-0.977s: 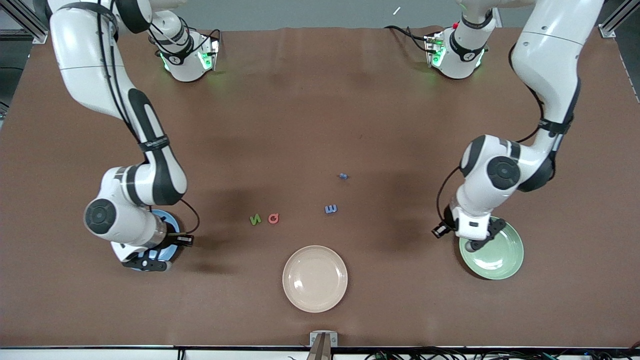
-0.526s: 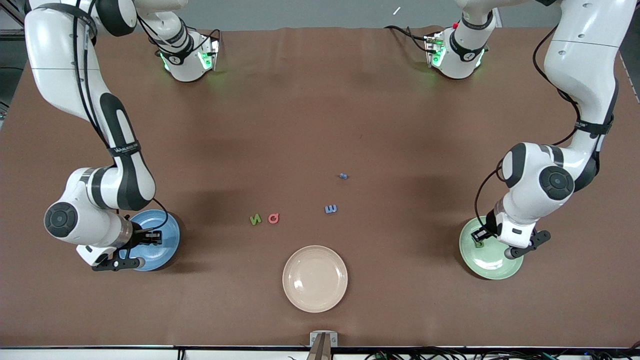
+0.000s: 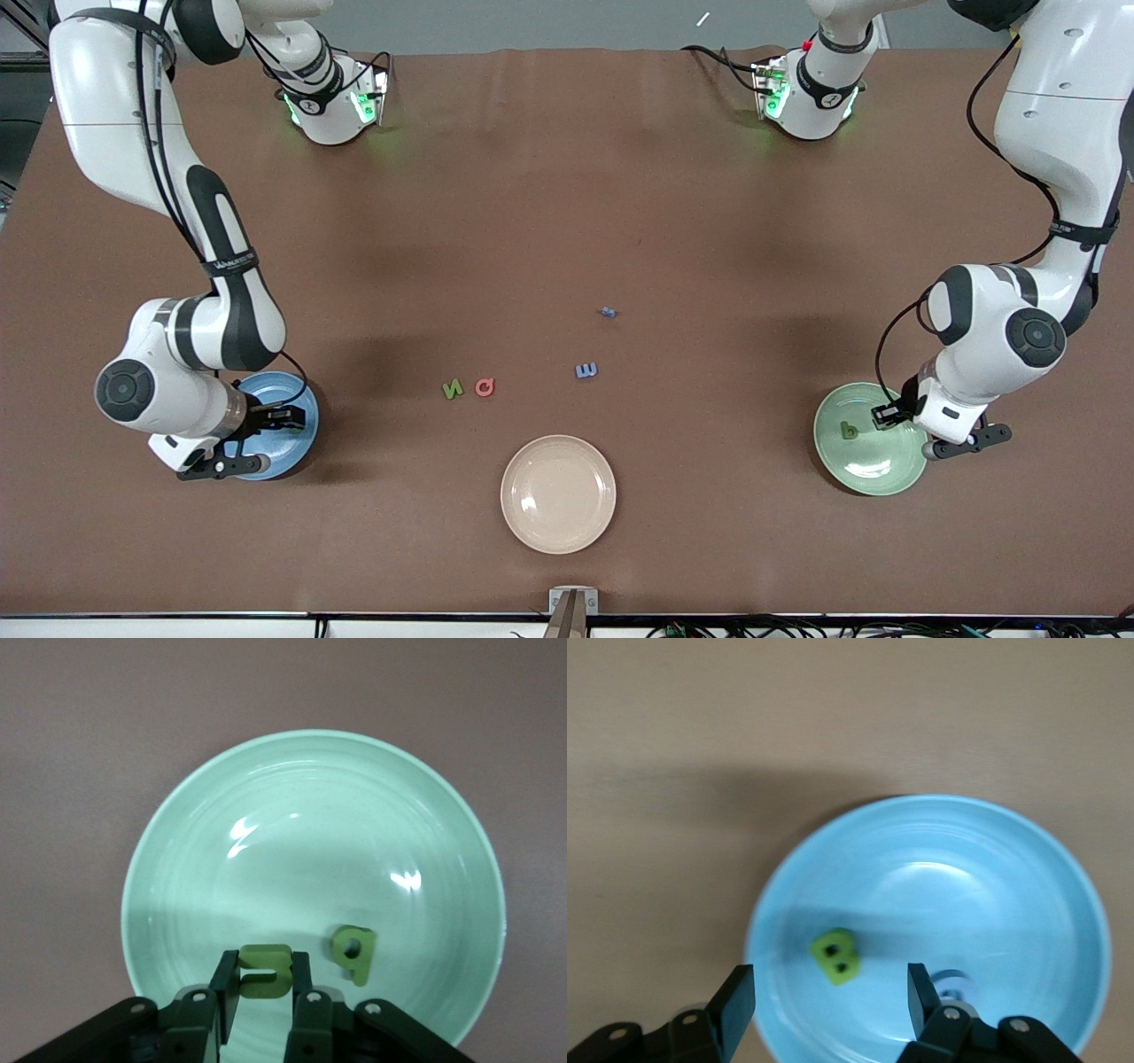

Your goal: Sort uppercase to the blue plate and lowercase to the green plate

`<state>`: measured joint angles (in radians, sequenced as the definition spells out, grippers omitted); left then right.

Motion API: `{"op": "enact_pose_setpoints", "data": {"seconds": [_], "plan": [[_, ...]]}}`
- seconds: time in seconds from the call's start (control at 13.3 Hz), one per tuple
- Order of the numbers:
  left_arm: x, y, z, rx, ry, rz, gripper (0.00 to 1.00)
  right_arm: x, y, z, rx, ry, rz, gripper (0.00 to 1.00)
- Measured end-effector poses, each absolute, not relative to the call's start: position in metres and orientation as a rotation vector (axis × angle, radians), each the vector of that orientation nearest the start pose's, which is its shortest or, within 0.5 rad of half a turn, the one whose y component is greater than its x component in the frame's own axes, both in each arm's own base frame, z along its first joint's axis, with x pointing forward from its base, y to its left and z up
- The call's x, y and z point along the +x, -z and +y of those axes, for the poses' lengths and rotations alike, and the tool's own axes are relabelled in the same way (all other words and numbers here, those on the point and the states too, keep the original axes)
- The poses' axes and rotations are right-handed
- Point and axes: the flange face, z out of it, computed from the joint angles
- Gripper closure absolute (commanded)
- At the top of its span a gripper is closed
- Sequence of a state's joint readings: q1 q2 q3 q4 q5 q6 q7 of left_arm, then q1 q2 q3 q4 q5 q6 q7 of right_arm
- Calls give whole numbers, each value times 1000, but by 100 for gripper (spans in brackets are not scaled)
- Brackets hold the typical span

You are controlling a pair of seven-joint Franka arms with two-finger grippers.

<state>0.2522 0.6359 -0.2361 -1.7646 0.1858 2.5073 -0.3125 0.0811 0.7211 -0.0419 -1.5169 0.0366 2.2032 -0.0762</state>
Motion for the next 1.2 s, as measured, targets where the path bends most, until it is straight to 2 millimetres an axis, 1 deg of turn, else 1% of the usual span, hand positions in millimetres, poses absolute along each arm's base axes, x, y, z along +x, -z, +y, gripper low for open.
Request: {"op": "enact_pose_setpoints", "data": {"seconds": [0.15, 0.23, 0.3, 0.38, 0.45, 0.53, 0.68, 0.83, 0.9, 0.98, 1.05, 1.13, 1.2], "plan": [[675, -223, 24, -3152, 200, -348, 0, 701, -233, 84, -3136, -79, -109, 20], [676, -225, 23, -3154, 206, -326, 0, 697, -232, 111, -3139, -86, -90, 20], [677, -227, 21, -3156, 207, -302, 0, 692, -232, 135, -3139, -87, -88, 20], [676, -230, 16, -3159, 180, -283, 0, 688, -232, 153, -3137, -88, -104, 19], [675, -235, 6, -3163, 137, -260, 0, 685, -232, 169, -3132, -89, -127, 18], [675, -245, -10, -3174, 114, -224, 0, 681, -232, 184, -3128, -90, -157, 18], [672, -263, -58, -3209, 101, -120, 0, 671, -233, 221, -3116, -75, -236, 18], [665, -273, -110, -3252, 99, -19, 0, 661, -232, 257, -3102, -17, -311, 18], [661, -276, -130, -3267, 97, 24, 0, 655, -227, 271, -3094, 18, -341, 18], [656, -277, -147, -3276, 91, 67, 0, 649, -218, 282, -3087, 44, -368, 18], [649, -275, -167, -3280, 79, 115, 0, 643, -209, 289, -3084, 57, -386, 18], [642, -273, -189, -3281, 65, 139, 0, 639, -200, 291, -3083, 58, -394, 18], [633, -272, -215, -3284, 49, 123, 2, 636, -193, 291, -3085, 51, -396, 18]]}}
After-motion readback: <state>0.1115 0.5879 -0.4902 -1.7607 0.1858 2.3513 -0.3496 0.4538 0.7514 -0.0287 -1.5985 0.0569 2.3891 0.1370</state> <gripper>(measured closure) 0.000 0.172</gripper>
